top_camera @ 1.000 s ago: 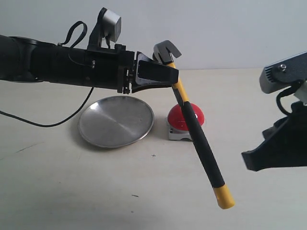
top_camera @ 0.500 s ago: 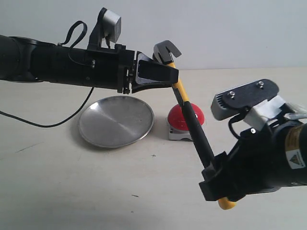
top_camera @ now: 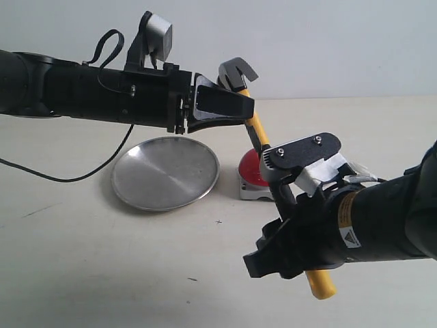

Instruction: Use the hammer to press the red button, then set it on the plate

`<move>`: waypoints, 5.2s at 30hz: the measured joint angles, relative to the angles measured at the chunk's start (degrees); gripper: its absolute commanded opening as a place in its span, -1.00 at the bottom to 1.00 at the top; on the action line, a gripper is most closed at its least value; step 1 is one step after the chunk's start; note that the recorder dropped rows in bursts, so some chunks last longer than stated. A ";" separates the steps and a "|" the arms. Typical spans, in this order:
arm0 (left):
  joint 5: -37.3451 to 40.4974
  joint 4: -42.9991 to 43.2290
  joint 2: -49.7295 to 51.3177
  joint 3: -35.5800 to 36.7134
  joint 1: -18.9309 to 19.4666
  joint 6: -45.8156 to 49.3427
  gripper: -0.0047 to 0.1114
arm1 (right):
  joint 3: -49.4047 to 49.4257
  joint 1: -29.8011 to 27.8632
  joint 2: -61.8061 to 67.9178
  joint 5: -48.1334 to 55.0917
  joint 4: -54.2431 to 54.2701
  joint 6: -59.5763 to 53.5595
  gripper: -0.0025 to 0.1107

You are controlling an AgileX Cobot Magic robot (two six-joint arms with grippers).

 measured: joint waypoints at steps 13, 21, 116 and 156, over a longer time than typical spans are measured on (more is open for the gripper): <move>-0.33 -0.13 0.00 0.00 0.00 -0.76 -0.92 | -0.13 0.26 0.00 2.23 -6.51 3.15 -0.96; -0.38 -0.13 0.00 0.00 0.00 -0.76 -0.27 | -0.13 0.26 0.00 2.33 -6.66 3.15 -0.96; -54.89 72.40 -109.86 63.12 24.20 -74.49 -0.92 | -7.92 -9.78 -7.10 29.44 6.76 -12.44 -0.96; -52.58 58.57 -109.86 69.78 24.20 -77.43 -0.92 | -12.45 -14.47 -2.08 25.87 12.82 -25.94 -0.96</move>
